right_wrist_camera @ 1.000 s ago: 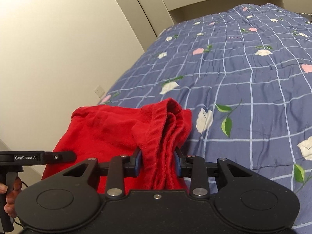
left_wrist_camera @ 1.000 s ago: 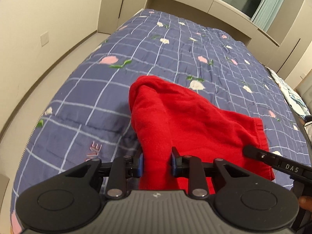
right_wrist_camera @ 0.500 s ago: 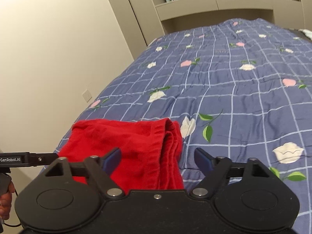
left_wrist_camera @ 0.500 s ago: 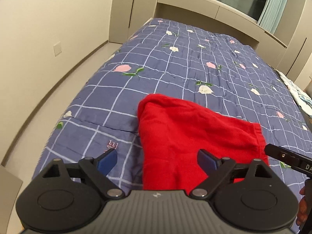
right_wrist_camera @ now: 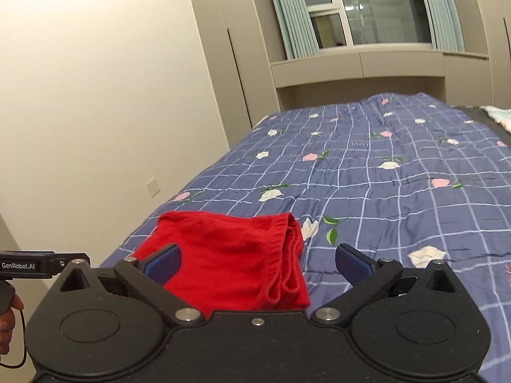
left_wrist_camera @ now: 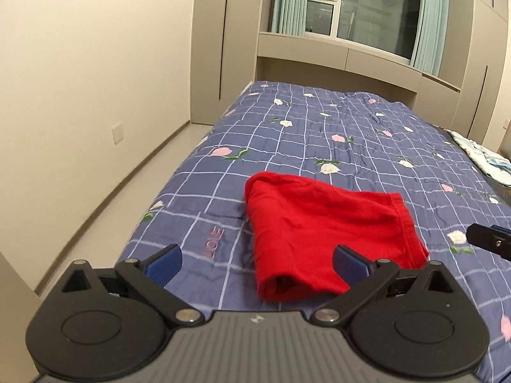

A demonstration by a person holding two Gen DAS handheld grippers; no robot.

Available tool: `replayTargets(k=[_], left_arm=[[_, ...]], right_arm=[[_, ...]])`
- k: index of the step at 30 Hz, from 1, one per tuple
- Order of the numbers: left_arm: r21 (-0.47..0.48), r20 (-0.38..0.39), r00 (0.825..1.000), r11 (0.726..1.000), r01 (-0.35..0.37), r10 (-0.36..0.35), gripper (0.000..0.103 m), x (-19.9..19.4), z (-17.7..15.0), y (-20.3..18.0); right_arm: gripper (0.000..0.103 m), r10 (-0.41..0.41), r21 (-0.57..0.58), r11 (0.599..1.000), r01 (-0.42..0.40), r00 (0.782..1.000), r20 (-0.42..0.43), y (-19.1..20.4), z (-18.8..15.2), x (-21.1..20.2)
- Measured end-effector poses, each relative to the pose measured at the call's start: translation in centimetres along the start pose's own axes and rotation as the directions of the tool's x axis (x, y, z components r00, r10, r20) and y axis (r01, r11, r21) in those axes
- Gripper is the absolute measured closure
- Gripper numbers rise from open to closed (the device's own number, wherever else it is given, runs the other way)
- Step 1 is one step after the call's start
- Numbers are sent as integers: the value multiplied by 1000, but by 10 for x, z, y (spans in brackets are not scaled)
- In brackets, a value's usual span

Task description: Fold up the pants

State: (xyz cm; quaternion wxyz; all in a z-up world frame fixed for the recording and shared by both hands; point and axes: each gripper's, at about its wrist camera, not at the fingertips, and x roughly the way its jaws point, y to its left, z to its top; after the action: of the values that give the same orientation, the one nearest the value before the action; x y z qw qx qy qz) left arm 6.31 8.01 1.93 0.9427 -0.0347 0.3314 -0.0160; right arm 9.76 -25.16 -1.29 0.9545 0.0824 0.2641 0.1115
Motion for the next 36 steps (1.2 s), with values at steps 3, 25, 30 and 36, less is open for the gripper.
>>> replayTargets(k=[3,25,30,36], left_arm=[[-9,7,1000,1000,-9,9,0,-14,-14,1],[33,-23,1000,999,-11,11,0,-40,-61,-7],[34,-28,1000,999,-9,10,0,-39,-60,-8],[34,-50,999,999,-9,11,0,-37,-60,-8]], right_arm=[[1,-3,-23,1000,3,1000,-1,7,-13,-20],[1,7,-100,995,-12,998,-55,29,-56,-53],[1,8,-96,995,-13,998,-60,28,-56,-52],[1,8,-90,996,-14,998,-70,27,-58,-50]])
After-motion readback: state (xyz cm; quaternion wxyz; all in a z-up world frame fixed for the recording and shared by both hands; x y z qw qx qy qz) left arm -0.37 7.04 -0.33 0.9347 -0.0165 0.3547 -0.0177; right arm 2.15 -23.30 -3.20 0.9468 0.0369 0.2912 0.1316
